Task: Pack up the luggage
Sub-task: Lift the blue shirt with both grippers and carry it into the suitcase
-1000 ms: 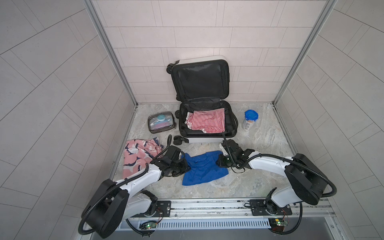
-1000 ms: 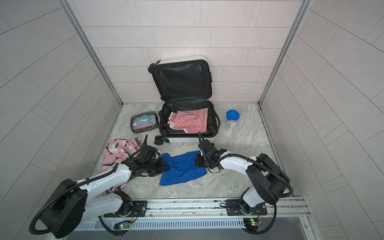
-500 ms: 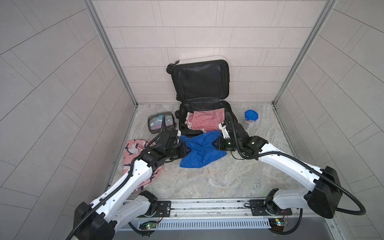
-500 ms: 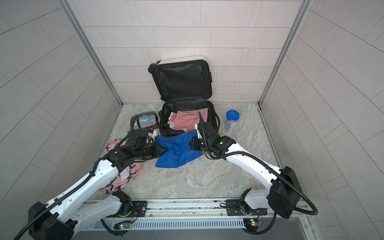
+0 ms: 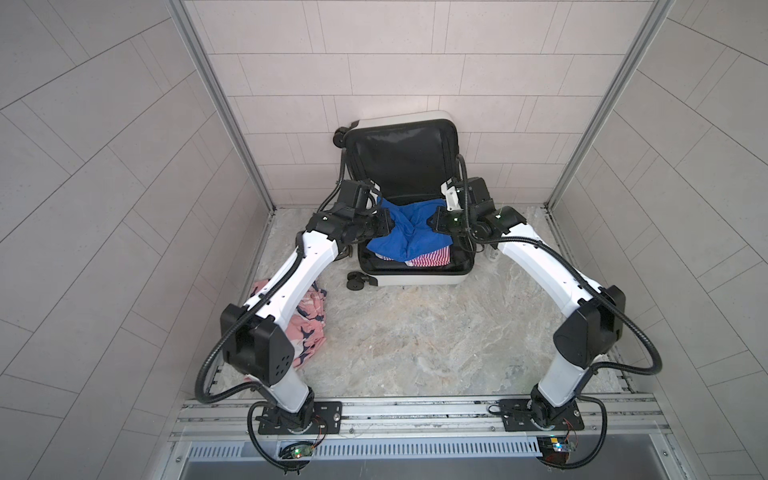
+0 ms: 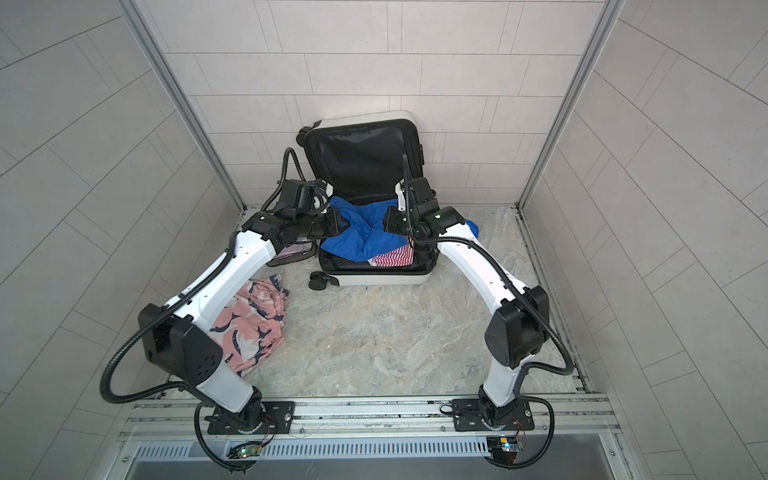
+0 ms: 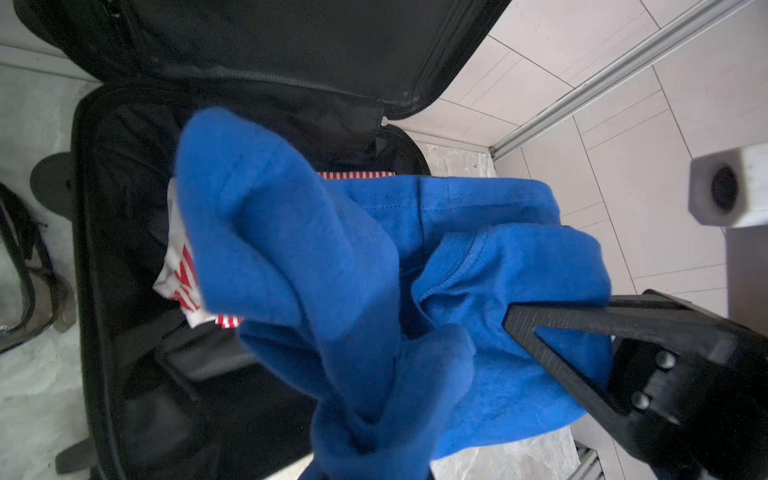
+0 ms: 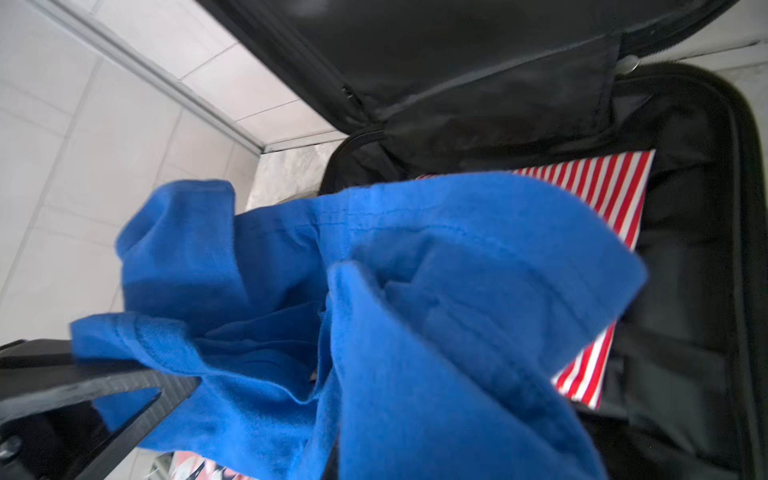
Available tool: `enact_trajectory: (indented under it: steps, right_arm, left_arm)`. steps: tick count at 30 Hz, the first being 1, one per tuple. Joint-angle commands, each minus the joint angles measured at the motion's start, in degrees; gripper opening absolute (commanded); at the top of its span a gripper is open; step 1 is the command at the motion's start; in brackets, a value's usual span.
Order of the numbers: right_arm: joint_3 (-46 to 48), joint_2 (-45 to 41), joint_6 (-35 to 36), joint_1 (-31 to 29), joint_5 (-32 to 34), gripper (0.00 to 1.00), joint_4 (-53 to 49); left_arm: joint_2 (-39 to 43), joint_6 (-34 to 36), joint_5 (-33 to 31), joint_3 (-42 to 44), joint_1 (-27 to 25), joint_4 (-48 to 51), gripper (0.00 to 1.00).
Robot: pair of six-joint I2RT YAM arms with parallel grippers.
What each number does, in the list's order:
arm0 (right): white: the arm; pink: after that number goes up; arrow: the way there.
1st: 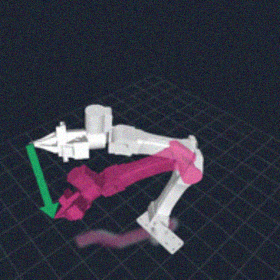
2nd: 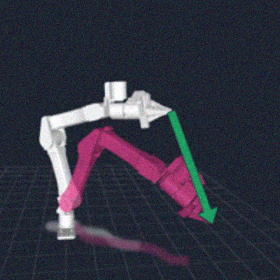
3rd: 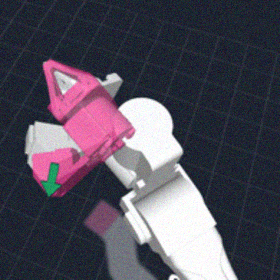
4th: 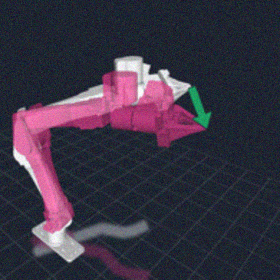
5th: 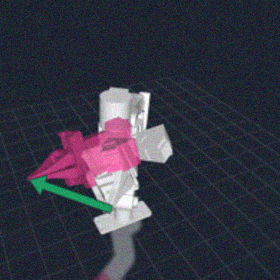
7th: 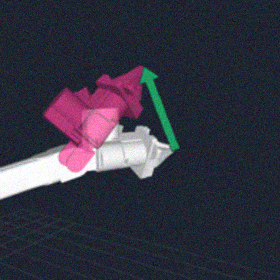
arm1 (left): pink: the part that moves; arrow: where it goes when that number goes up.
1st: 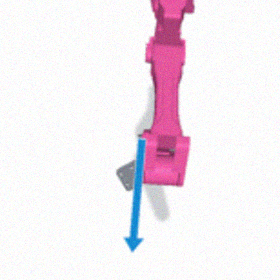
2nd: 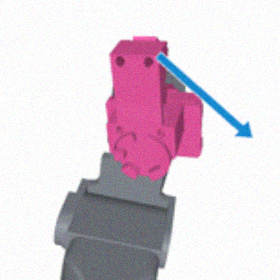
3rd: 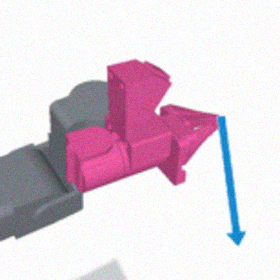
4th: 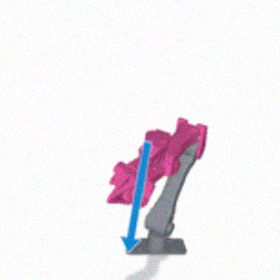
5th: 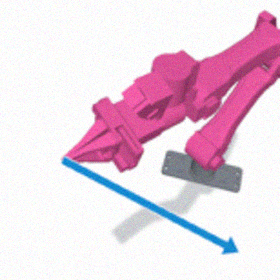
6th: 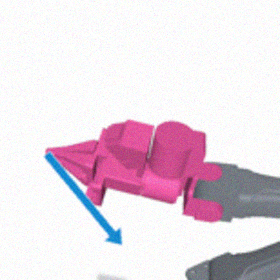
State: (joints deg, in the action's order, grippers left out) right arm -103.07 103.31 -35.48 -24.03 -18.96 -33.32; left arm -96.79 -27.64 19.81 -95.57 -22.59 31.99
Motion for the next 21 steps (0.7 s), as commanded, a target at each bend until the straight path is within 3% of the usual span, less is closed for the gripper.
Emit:
enact_trajectory:
  steps: [1,13,21]
  right_arm:
    - [-6.18,4.83,2.31,1.64,-0.64,0.0,-4.76]
    - [-25.6,22.55,5.29,5.31,1.04,0.0,-12.43]
    - [-30.23,29.51,5.92,6.18,2.14,0.0,-13.17]
  left_arm:
    - [-4.82,3.03,-0.28,-4.66,1.1,0.79,0.0]
    - [-21.88,3.63,-1.28,-15.13,3.76,0.49,0.0]
    - [-29.61,4.64,-3.4,-19.91,5.18,1.72,0.0]
